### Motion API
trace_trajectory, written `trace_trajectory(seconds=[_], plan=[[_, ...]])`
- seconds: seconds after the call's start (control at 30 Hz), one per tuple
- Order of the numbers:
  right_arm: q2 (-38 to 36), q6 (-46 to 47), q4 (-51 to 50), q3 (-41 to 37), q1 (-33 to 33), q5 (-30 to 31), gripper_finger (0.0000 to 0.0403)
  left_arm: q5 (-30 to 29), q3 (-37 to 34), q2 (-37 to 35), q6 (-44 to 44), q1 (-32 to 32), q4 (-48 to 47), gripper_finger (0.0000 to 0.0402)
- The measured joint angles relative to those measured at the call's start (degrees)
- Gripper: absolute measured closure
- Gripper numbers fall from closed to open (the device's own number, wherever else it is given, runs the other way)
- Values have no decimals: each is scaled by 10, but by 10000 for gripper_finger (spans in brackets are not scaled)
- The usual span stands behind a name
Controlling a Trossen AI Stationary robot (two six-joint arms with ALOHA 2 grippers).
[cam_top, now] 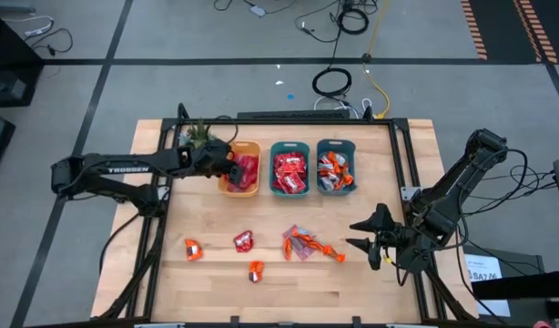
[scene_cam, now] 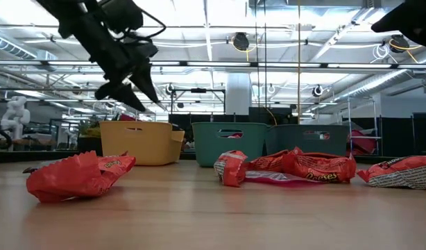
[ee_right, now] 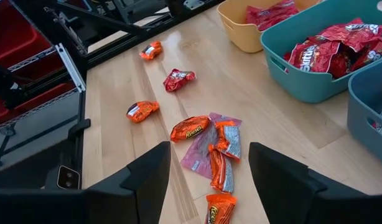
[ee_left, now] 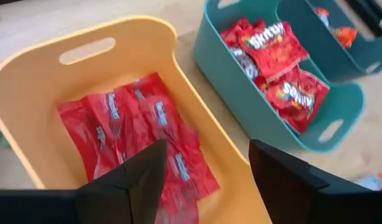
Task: Sort candy
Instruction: Put the orange candy into the top right blue bin
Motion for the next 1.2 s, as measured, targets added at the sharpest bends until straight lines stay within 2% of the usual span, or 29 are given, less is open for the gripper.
trace_trajectory(seconds=[0.2, 0.4, 0.67, 0.8, 1.03, 1.2], plan=[[0, -1, 0, 0, 0, -1, 193, -56, 42, 0, -30, -63, -87, 166], [0, -9, -1, 0, 0, -1, 193, -96, 59, 0, -74, -133, -115, 166], [0, -31, 0, 0, 0, -1, 193, -97, 59, 0, -151, -212, -170, 166], [0, -32, 0, 0, 0, 2, 193, -98, 59, 0, -131, -225, -205, 166], [0, -35, 12, 0, -13, 31, 193, -97, 59, 0, -179, -234, -207, 166], [7, -114, 54, 0, -40, 31, 193, -98, 59, 0, -173, -258, -206, 166]])
